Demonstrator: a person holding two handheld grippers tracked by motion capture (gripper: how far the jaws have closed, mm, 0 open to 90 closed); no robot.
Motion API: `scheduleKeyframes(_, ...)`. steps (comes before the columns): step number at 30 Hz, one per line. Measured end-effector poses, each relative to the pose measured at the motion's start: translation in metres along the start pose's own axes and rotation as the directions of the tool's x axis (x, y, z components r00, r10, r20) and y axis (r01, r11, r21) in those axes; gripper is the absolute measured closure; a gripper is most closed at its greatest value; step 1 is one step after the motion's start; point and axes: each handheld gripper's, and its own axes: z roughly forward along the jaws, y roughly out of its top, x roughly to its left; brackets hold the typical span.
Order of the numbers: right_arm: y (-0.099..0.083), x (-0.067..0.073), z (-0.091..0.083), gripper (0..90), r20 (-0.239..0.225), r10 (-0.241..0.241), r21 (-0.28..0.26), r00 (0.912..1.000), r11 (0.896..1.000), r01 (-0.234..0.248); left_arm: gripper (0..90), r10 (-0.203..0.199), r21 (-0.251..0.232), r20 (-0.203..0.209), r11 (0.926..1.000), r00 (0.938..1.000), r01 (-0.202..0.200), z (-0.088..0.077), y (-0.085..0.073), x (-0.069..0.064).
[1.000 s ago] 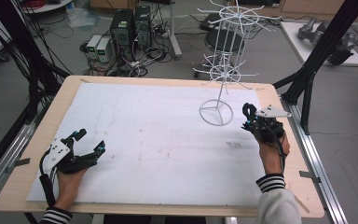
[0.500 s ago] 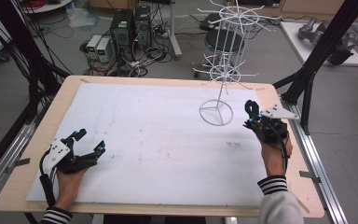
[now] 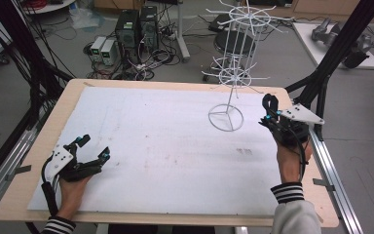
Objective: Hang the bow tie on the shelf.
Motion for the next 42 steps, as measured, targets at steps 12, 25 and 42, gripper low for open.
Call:
scheduleKeyframes(12,0.012,-0.002,-0.005,86.0,0.001,0.016,-0.057,0.9999,0.998,-0.016,13.8,0.000,0.001,0.000,1.0000,1.0000,0.000,0.000,0.000,0.000)
scheduleKeyframes(25,0.025,0.002,0.003,86.0,-0.016,0.028,-0.098,0.9995,0.995,-0.030,13.8,0.000,0.000,0.001,1.0000,1.0000,0.000,0.000,0.000,0.000)
scheduleKeyframes(42,0.027,0.014,0.039,85.9,-0.063,0.043,-0.092,0.9971,0.995,-0.048,13.8,-0.003,0.000,0.002,1.0000,1.0000,0.003,0.000,0.000,0.000)
